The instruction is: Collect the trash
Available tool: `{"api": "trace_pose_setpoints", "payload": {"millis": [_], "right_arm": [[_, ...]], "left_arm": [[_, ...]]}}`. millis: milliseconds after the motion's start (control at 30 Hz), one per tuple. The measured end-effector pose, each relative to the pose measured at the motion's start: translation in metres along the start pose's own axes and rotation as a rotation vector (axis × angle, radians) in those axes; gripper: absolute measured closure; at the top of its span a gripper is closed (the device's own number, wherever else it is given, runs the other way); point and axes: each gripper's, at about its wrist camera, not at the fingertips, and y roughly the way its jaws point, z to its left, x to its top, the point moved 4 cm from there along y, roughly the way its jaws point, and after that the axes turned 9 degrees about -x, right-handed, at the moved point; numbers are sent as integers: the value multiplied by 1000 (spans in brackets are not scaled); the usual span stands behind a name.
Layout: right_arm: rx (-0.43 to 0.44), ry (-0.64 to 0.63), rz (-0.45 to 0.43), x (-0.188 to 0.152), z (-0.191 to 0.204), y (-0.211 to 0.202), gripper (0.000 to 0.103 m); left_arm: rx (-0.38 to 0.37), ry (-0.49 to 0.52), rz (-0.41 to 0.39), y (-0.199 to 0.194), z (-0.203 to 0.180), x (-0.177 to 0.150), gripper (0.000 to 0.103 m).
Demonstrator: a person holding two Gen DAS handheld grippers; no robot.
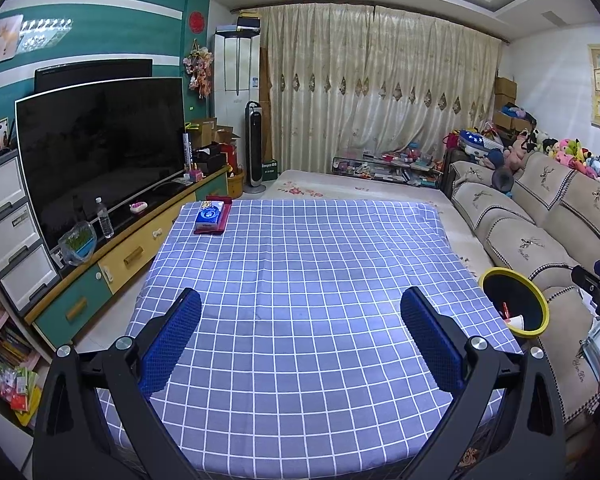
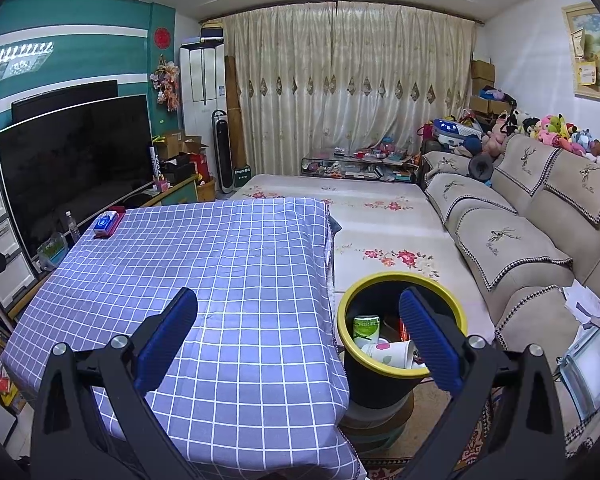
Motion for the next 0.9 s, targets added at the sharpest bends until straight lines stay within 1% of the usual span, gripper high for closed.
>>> {"api": "trace_pose_setpoints", "payload": {"millis": [567, 900], "right_arm": [[6, -16, 0, 2, 8, 2, 7], [8, -12, 11, -1, 9, 9, 7]], "left_arm": [[-1, 1, -13, -7, 2, 0, 5], [-1, -3, 3, -4, 4, 2, 5]]}}
